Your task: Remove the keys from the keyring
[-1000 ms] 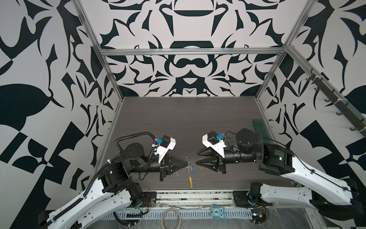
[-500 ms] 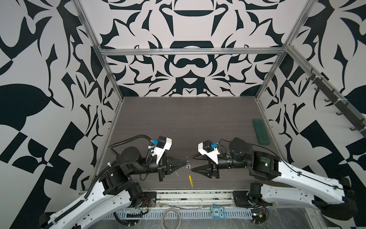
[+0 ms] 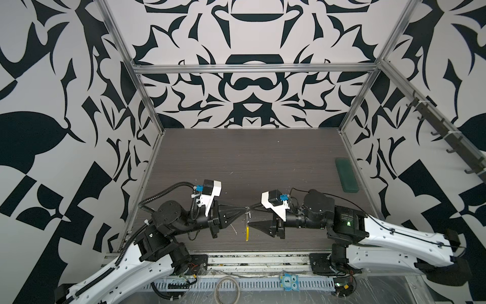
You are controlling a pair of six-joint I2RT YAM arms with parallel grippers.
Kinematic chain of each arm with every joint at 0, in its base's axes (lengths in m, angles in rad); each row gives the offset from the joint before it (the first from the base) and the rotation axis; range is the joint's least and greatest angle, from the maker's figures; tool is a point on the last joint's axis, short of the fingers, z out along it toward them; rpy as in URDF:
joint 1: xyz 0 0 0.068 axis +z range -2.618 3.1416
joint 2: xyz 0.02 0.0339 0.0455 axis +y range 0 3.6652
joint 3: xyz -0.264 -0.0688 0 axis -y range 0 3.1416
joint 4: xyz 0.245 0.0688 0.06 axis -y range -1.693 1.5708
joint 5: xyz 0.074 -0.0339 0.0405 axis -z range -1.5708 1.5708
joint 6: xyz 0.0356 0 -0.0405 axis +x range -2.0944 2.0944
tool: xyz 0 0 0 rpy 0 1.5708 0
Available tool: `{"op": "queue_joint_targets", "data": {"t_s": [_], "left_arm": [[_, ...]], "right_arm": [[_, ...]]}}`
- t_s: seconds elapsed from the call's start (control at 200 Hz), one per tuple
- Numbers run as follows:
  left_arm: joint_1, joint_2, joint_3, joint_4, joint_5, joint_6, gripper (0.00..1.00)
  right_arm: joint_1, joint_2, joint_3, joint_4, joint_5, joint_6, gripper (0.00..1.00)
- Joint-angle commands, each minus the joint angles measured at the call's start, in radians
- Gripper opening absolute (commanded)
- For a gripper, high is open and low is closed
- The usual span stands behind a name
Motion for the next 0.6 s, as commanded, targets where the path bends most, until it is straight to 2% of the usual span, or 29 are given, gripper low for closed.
{"op": "queue_joint_targets", "data": {"t_s": [0.0,0.185,0.36,0.595], "left_arm": [[-0.001,-0.011,-0.017,0.093,-0.032,-0.024,0.0],[-0.002,-0.002,-0.026,0.119,-0.039,-0.029,0.0],[-0.002,-0.008,-0.031,0.119,-0.052,-0.031,0.0],[-0.002,-0.015,-0.038,0.124,-0.075,-0.034,0.0]], "right_arm": [[0.011,0.004,-0.002,0.093,0.049,-0.01,0.54],[0.017,0.025,0.015,0.093,0.081,-0.019,0.48],[0.018,0.019,0.025,0.067,0.114,-0.025,0.38],[0.019,0.023,0.039,0.044,0.112,-0.03,0.15]]}}
